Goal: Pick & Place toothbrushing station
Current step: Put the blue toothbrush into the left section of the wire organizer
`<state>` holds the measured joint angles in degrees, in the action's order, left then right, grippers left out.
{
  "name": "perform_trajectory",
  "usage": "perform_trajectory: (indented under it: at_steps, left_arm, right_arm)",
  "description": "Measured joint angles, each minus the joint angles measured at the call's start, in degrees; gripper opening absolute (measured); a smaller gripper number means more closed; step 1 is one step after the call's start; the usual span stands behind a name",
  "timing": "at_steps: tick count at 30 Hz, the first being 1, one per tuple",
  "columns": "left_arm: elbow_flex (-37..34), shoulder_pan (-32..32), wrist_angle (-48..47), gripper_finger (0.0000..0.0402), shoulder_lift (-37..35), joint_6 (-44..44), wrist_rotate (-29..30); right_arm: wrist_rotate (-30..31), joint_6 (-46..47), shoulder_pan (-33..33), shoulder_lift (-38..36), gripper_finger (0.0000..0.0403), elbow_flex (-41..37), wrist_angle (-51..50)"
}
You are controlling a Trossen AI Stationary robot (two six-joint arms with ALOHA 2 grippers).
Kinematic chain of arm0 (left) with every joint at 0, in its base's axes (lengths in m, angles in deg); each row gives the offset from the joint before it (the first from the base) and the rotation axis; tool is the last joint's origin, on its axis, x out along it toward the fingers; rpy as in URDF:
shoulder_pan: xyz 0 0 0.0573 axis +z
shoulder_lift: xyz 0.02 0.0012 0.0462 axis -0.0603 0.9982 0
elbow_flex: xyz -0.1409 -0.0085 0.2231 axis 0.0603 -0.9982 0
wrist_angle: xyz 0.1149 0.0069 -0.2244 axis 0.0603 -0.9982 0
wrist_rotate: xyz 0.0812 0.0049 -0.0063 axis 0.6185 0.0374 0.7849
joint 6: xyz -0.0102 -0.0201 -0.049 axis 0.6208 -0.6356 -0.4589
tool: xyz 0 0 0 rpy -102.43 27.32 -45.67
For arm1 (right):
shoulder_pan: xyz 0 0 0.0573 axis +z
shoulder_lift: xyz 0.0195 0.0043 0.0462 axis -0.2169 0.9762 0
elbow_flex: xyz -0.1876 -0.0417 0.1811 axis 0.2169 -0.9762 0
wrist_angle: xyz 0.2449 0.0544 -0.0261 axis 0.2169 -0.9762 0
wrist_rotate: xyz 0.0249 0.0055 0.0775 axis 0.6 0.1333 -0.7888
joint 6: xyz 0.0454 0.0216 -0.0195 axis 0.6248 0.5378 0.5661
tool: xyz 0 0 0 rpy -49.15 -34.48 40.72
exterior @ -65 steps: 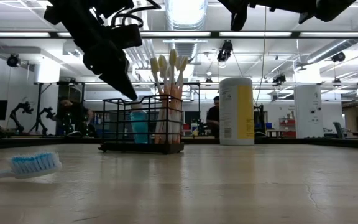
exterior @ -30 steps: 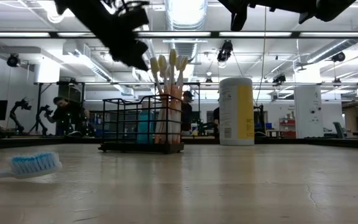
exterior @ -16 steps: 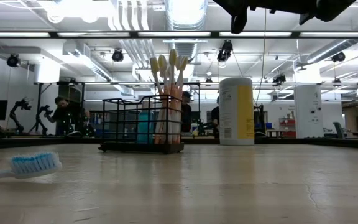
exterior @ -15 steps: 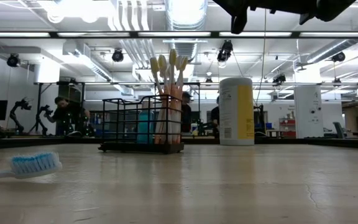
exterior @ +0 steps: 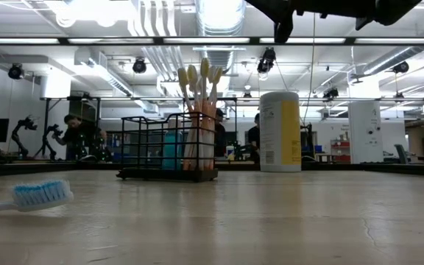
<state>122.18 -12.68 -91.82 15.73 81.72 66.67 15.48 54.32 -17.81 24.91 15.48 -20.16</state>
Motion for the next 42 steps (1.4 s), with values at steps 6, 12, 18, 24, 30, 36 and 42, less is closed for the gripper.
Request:
perform_trajectory:
  at_steps: [6,12,18,24,30,36,42]
  left_arm:
    - [-4.4,-7.5,-6.2,0.001,0.0,-10.6,2.8]
    - [-14.2,-15.5,-5.5,0.0011,-0.4,-17.1,18.1]
    - [-25.6,-20.5,4.4,0.0012,-3.9,-22.6,22.5]
    - [-38.3,-21.4,13.7,0.0012,-9.7,-31.2,15.1]
    - [-53.9,-21.3,33.1,0.0012,-15.1,-32.4,8.1]
    - [-68.9,-21.3,53.9,0.0012,-18.7,-34.9,4.4]
    - [-74.6,-21.0,55.7,0.0005,-19.8,-46.0,5.1]
  right_arm:
    - [-0.4,-6.2,0.0,-3.6,0.0203,0.0,-0.5]
    - [-0.4,-9.9,0.0,-12.0,0.0203,0.0,-5.2]
    - [-0.4,-12.2,0.0,-20.6,0.0203,0.0,-11.9]
    - [-0.1,-12.1,0.0,-23.9,0.0203,0.0,-13.7]
    - [-0.1,-12.0,0.0,-23.5,0.0203,0.0,-13.7]
    - [0.0,-12.0,0.0,-22.5,0.0203,0.0,-13.7]
    - [0.0,-12.0,0.0,-20.4,0.0203,0.0,-13.7]
